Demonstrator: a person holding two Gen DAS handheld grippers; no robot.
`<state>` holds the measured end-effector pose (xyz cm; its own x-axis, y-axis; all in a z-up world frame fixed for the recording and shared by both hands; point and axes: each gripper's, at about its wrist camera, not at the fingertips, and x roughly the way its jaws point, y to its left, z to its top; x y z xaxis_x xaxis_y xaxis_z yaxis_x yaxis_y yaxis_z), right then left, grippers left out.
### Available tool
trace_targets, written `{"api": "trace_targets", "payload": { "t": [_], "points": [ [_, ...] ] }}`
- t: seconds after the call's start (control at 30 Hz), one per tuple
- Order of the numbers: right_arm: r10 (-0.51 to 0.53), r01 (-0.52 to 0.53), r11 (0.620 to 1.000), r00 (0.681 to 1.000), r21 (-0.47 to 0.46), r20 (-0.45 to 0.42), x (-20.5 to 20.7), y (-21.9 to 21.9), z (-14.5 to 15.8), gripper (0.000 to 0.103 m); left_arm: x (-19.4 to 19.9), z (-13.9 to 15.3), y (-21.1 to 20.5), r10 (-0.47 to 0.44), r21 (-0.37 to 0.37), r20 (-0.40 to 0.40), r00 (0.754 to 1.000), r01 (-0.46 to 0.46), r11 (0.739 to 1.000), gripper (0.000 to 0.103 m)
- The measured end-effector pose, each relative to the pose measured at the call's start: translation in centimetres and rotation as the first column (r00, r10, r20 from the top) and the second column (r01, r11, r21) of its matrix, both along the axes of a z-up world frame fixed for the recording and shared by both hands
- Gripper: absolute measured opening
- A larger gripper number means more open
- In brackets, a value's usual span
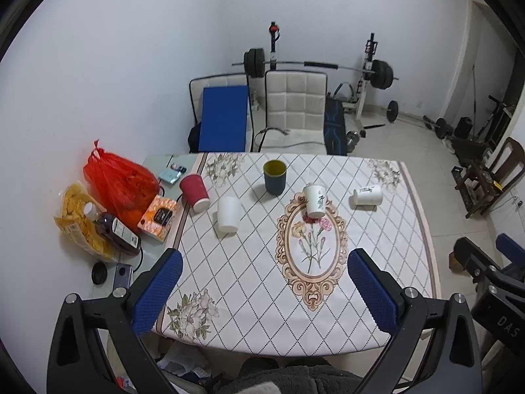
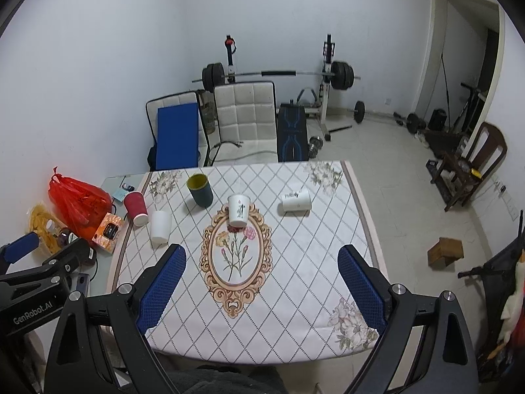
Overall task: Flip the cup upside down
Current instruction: 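Move the left tool forward to the dark green mug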
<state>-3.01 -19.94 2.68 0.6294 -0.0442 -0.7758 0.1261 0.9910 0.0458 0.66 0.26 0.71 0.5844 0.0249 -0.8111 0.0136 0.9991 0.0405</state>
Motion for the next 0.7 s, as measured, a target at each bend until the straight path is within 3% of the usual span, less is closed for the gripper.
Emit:
{"api": "trace_targets", "payload": {
  "t": [0.17, 0.43, 0.7],
  "points": [
    [-0.015, 0.018, 0.999, 0.996, 0.028, -0.086, 2.2, -1.6, -3.8, 0.096, 3.3, -3.8, -0.3, 0.038, 0.055, -0.058, 0.998, -0.035, 0.998, 0.103],
    [-0.009, 0.019, 0.999, 0.972, 0.041, -0.235, 7.3, -4.9, -14.2, 0.096, 7.6, -11.5, -0.3, 0.080, 0.076, -0.128, 0.989, -0.071, 0.995, 0.103],
    [-0.027, 0.035, 0.999, 0.934, 0.014, -0.355, 12.3, -5.0, -23.6, 0.096, 13.3, -16.7, 0.6, 0.052, 0.067, -0.178, 0.983, -0.041, 0.997, 0.103]
  ]
}}
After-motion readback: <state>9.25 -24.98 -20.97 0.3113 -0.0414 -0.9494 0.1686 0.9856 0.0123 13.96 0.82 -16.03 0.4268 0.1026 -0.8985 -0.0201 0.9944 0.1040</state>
